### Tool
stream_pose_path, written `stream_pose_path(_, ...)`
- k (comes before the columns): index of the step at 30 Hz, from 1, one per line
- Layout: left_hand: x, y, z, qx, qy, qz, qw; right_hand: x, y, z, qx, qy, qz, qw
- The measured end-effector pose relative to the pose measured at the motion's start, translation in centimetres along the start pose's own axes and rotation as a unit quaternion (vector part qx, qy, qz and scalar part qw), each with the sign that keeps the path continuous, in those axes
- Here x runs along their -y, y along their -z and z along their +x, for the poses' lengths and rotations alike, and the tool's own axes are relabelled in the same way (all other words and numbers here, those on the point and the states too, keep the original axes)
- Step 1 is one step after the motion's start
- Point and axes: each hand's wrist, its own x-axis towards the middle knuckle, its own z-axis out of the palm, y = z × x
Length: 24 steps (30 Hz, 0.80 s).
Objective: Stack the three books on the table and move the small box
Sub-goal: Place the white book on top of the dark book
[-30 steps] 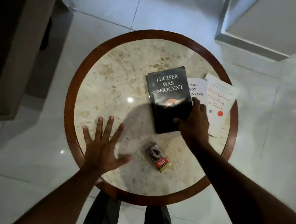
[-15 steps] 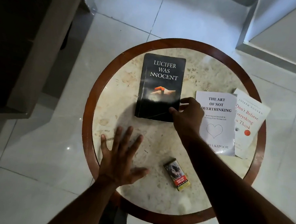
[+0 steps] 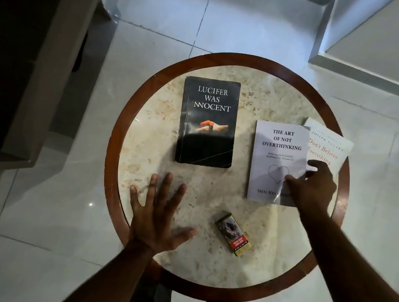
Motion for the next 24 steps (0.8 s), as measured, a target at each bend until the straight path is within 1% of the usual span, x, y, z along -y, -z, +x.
stream_pose_path(2, -0.1, 0.0, 0.1, -0.006, -0.002, -0.002, 1.0, 0.0, 1.1, 0.9, 0.024, -0.057, 0.057, 0.996)
stream_pose_path(5, 0.0, -0.1, -0.2, -0.014, -0.001, -0.002, 1.0, 0.6, 2.7, 1.5, 0.049, -0.073, 0.094, 0.992)
stream_pose_path(8, 0.1, -0.1, -0.2, -0.019, -0.003, 0.004, 1.0, 3.2, 4.1, 1.0, 0.067, -0.033, 0.143, 0.987)
stream_pose_path(11, -0.1, 0.0, -0.1, -0.017, 0.0, 0.007, 1.0, 7.6, 2.0, -0.4, 0.139, 0.031, 0.206, 0.968)
stream_pose_path(12, -0.1, -0.1, -0.1, -0.016, 0.001, 0.007, 1.0, 9.0, 0.5, -0.9, 0.153, 0.049, 0.205, 0.966)
stream_pose_path(14, 0.0, -0.3, -0.1, -0.018, 0.002, 0.006, 1.0, 11.3, -2.5, -2.0, 0.156, 0.06, 0.179, 0.97)
stream_pose_path(18, 0.1, -0.6, 0.0, -0.017, -0.001, 0.018, 1.0, 12.3, -6.3, -2.5, 0.134, 0.045, 0.139, 0.98)
stream_pose_path(22, 0.3, -0.7, -0.2, -0.016, -0.01, 0.03, 0.999, 11.1, -6.4, -1.8, 0.138, 0.056, 0.124, 0.981)
stream_pose_path(23, 0.3, -0.6, -0.2, -0.012, -0.011, 0.033, 0.999, 10.4, -5.8, -1.6, 0.125, 0.067, 0.119, 0.983)
stream_pose_path(24, 0.3, -0.6, -0.3, -0.008, -0.01, 0.035, 0.999, 9.4, -5.2, -1.5, 0.095, 0.079, 0.108, 0.986)
